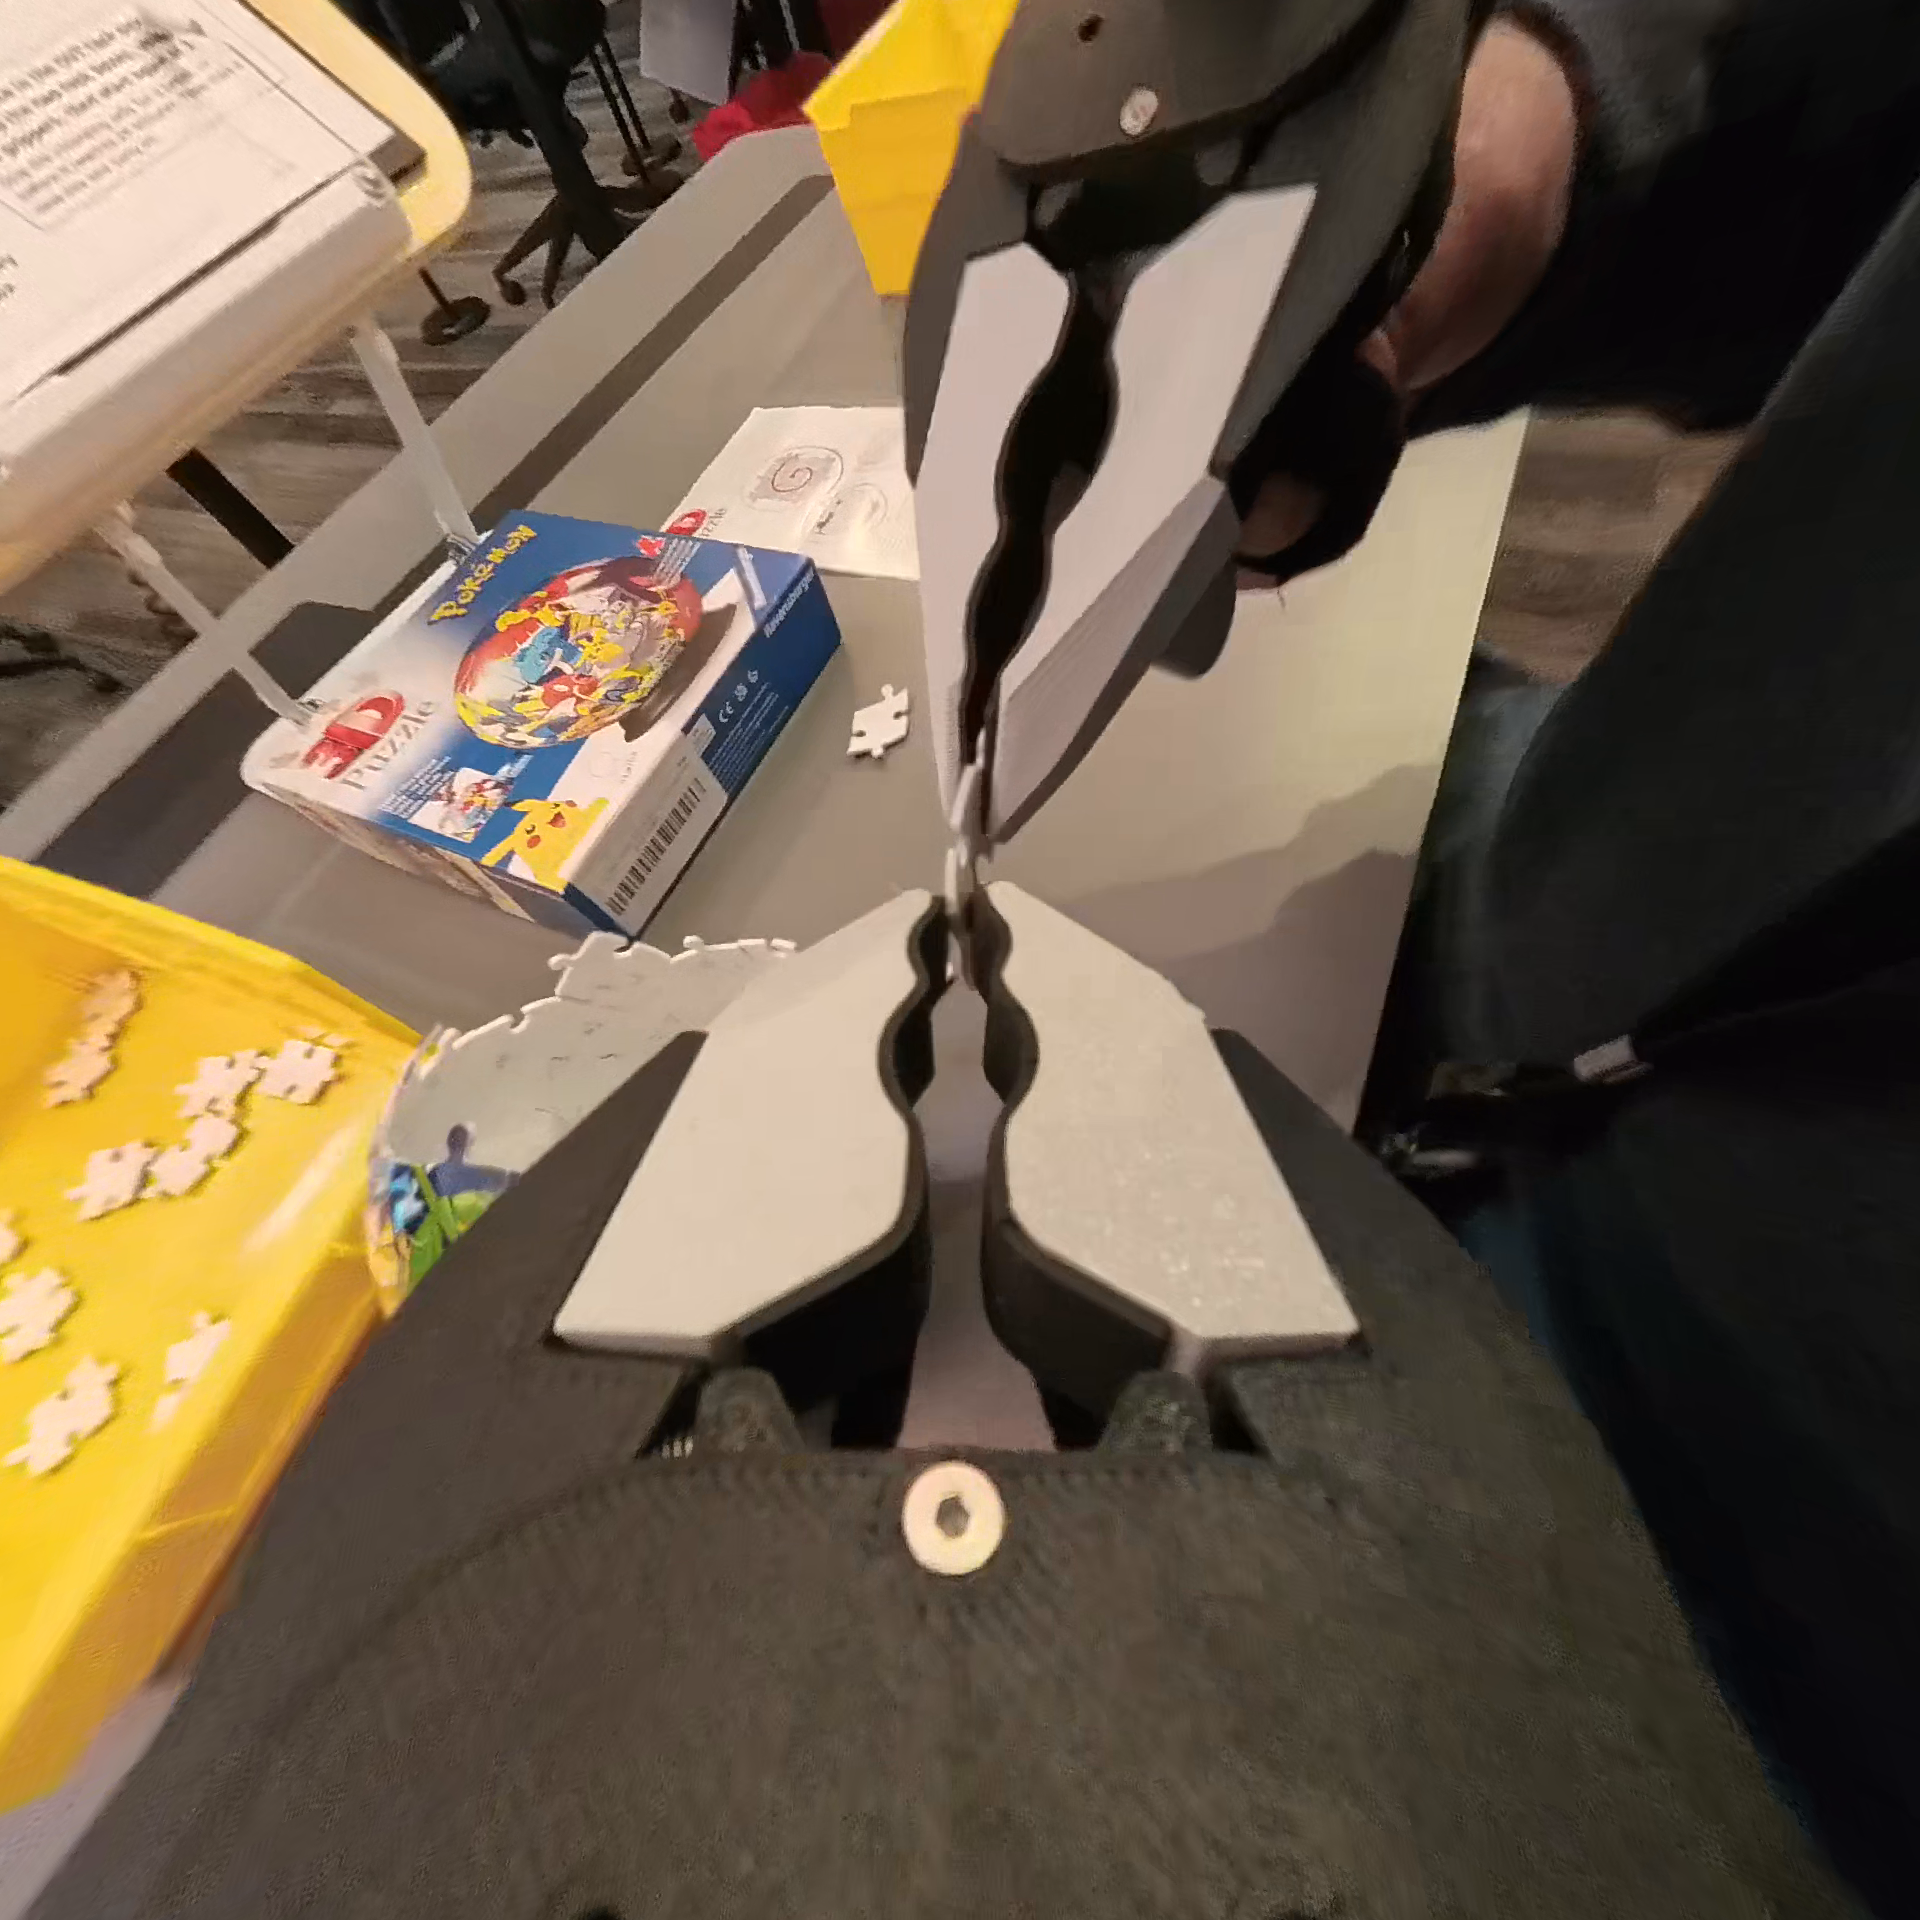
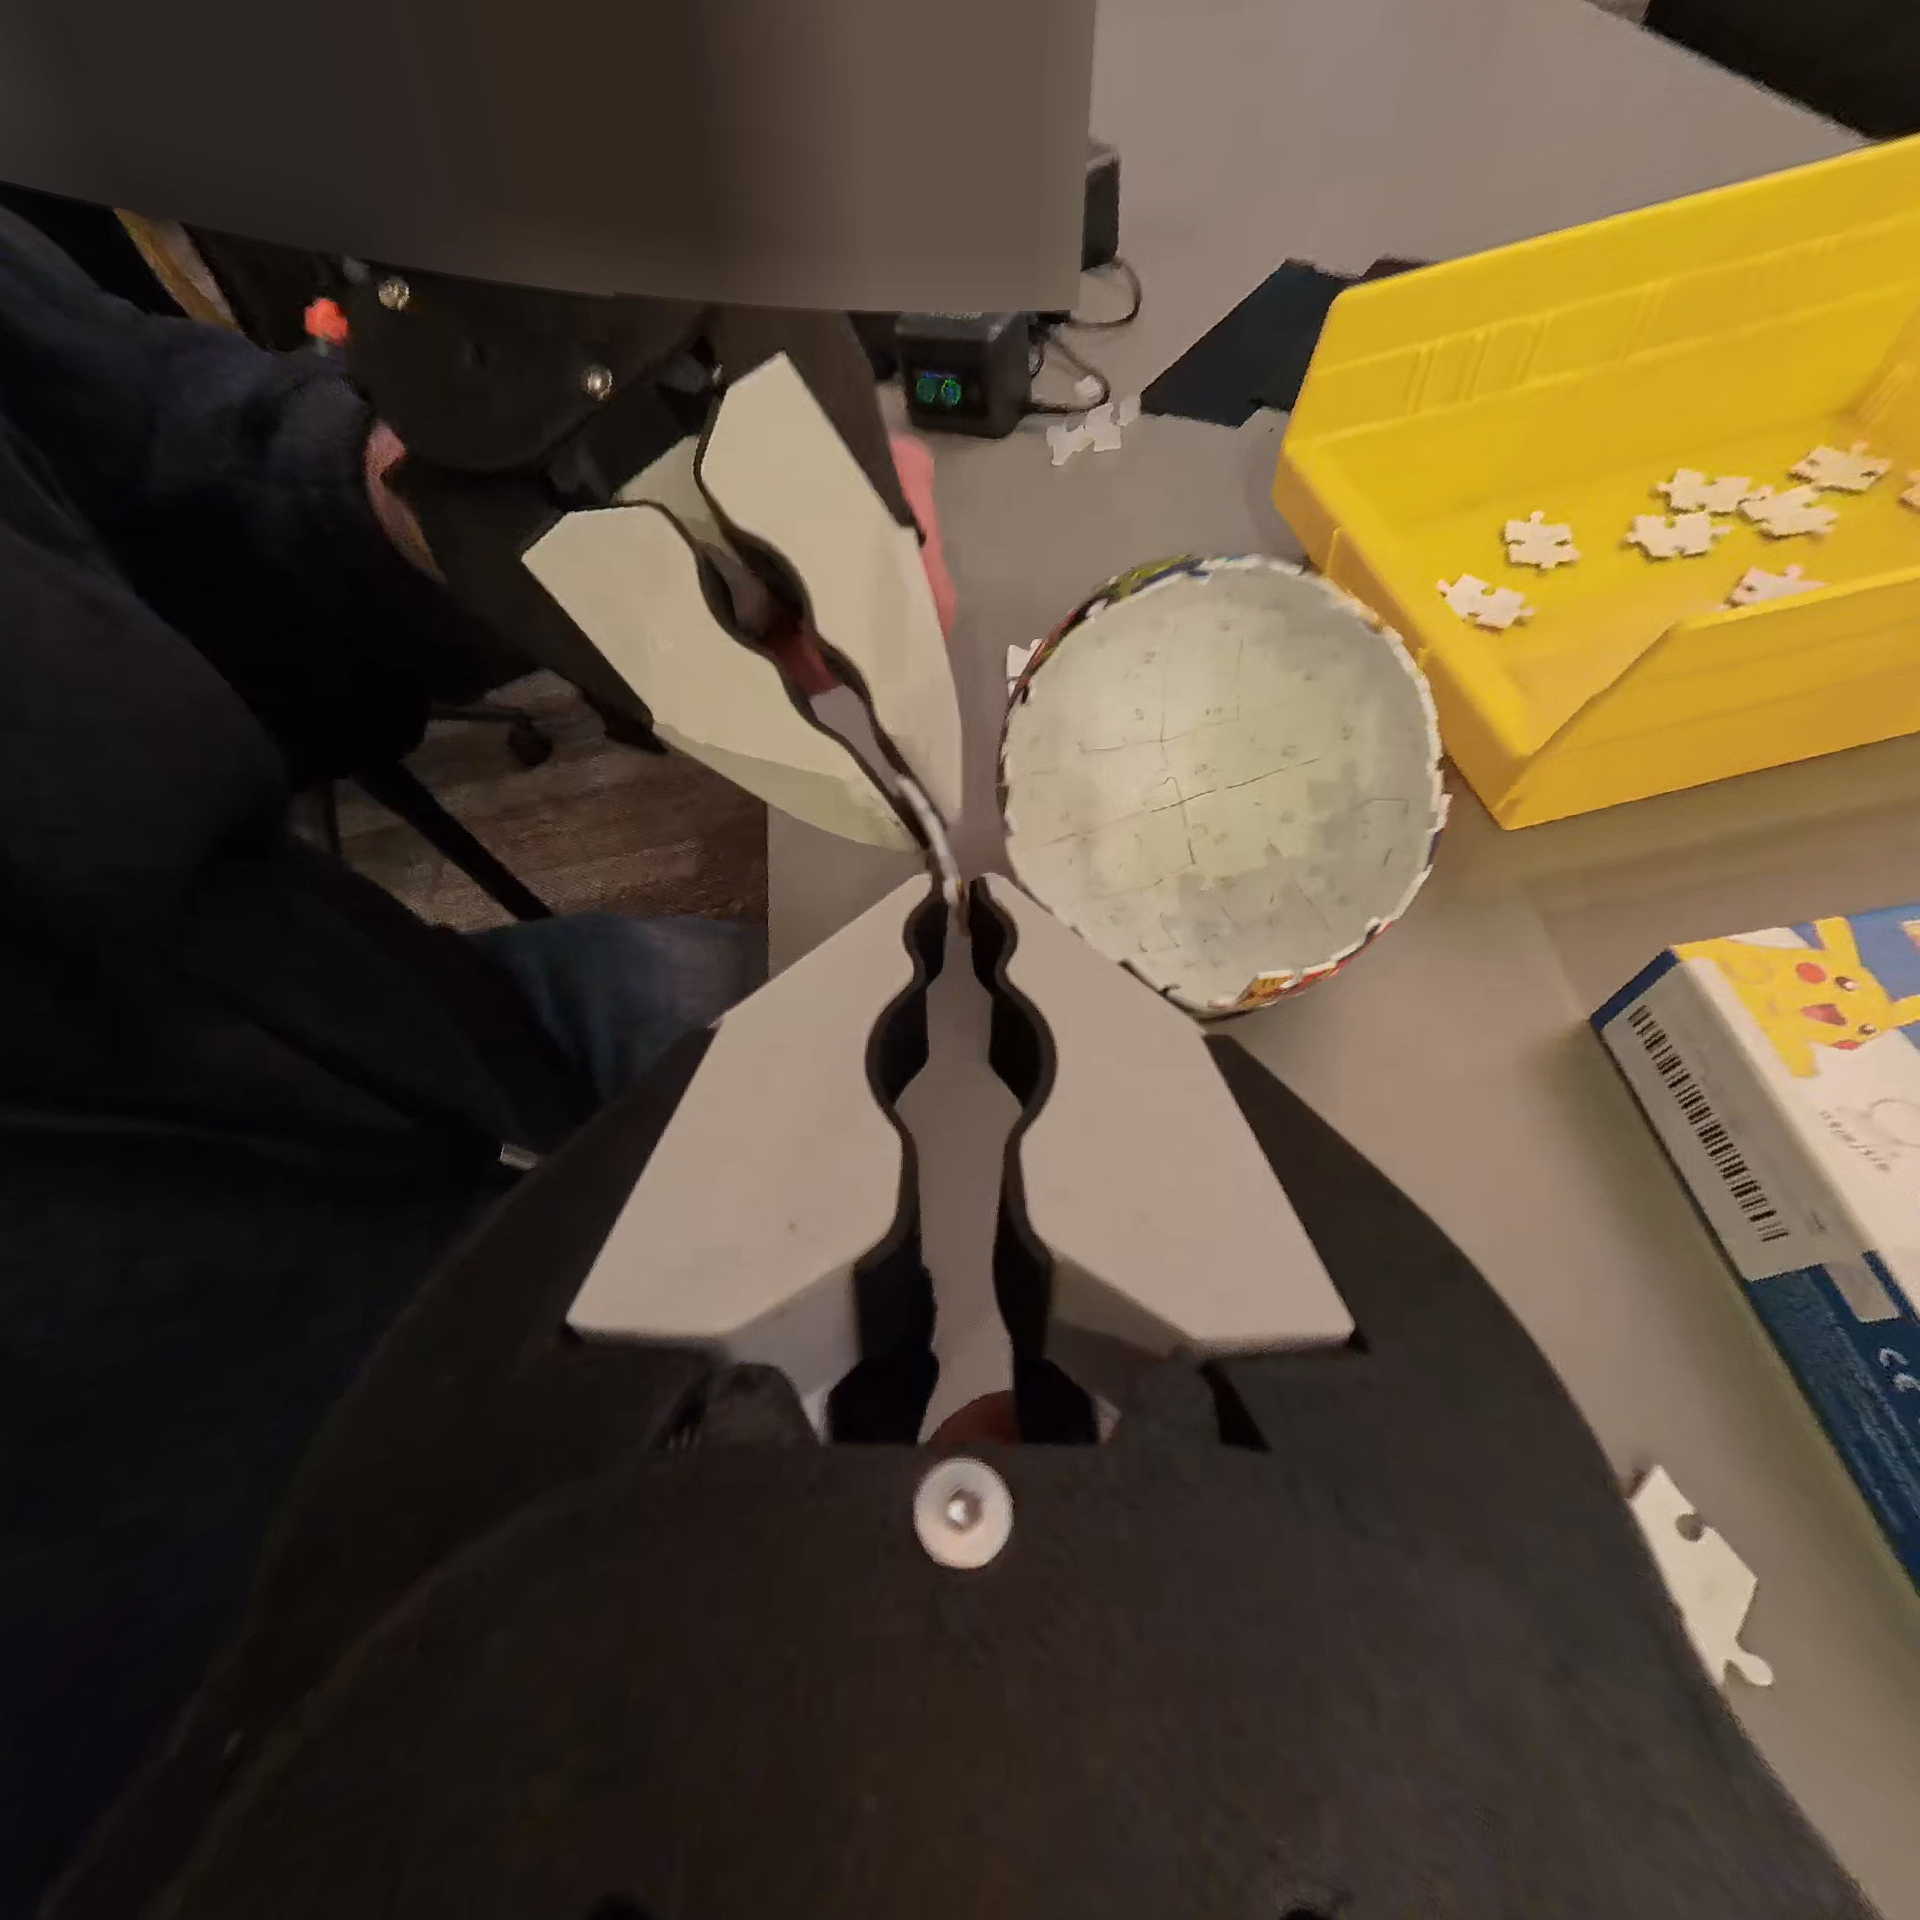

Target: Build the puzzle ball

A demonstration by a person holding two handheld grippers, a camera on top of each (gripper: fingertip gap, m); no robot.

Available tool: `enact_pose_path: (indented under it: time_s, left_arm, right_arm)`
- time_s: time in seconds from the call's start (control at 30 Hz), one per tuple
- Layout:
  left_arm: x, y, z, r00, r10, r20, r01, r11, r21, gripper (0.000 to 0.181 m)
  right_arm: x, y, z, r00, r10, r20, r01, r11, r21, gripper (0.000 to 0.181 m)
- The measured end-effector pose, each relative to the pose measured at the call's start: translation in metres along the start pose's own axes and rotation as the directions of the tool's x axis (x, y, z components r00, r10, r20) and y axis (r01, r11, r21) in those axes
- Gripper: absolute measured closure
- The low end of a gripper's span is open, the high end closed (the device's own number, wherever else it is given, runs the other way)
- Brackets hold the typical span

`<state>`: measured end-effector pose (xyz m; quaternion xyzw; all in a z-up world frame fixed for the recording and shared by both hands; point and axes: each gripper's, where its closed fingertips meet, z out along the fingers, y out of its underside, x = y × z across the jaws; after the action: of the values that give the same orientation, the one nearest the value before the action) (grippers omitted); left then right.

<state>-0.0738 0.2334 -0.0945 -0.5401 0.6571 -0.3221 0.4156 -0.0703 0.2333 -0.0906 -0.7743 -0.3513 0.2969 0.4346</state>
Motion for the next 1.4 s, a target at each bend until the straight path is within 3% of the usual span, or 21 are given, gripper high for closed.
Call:
enact_pose_path:
  time_s: [0.03, 0.2, 0.47, 0.6, 0.7, 0.8, 0.97, 1.23, 1.4]
  left_arm:
    - [-0.001, -0.003, -0.001, 0.999, -0.048, -0.012, 0.048, 0.999, 0.024, 0.179]
    - [-0.005, -0.012, -0.003, 0.953, -0.282, -0.114, 0.294, 0.95, 0.107, 0.179]
    - [-0.008, -0.02, -0.002, 0.849, -0.467, -0.248, 0.507, 0.853, 0.127, 0.178]
    - [-0.018, -0.024, -0.011, 0.888, -0.424, -0.179, 0.45, 0.881, 0.146, 0.153]
    - [-0.037, -0.021, -0.031, 0.951, -0.307, -0.034, 0.308, 0.937, 0.162, 0.128]
    - [-0.064, 0.007, -0.044, 0.978, -0.163, 0.129, 0.151, 0.984, 0.094, 0.076]
    - [-0.082, 0.057, -0.031, 0.991, -0.094, 0.096, 0.096, 0.995, -0.006, 0.041]
    - [-0.071, 0.084, 0.011, 0.991, 0.019, -0.132, -0.024, 0.999, -0.036, 0.035]
    - [-0.074, 0.085, 0.022, 0.992, 0.033, -0.125, -0.03, 0.999, 0.024, 0.044]
  right_arm:
    - [0.002, -0.004, -0.001, 1.0, 0.012, -0.007, -0.012, 1.0, 0.022, 0.177]
    - [0.004, -0.017, -0.004, 0.986, 0.159, 0.047, -0.163, 0.98, 0.115, 0.172]
    - [0.003, -0.017, -0.005, 0.928, 0.336, 0.162, -0.357, 0.926, 0.123, 0.18]
    - [0.013, -0.018, -0.011, 0.87, 0.449, 0.202, -0.481, 0.864, 0.152, 0.181]
    - [0.024, -0.011, -0.016, 0.832, 0.513, 0.211, -0.546, 0.823, 0.157, 0.181]
    - [0.03, 0.0, -0.018, 0.815, 0.542, 0.203, -0.574, 0.804, 0.156, 0.181]
    - [0.035, 0.016, -0.013, 0.799, 0.569, 0.192, -0.596, 0.791, 0.136, 0.181]
    - [0.044, 0.039, -0.009, 0.776, 0.61, 0.161, -0.629, 0.768, 0.121, 0.181]
    - [0.049, 0.047, -0.008, 0.766, 0.625, 0.149, -0.641, 0.758, 0.119, 0.181]
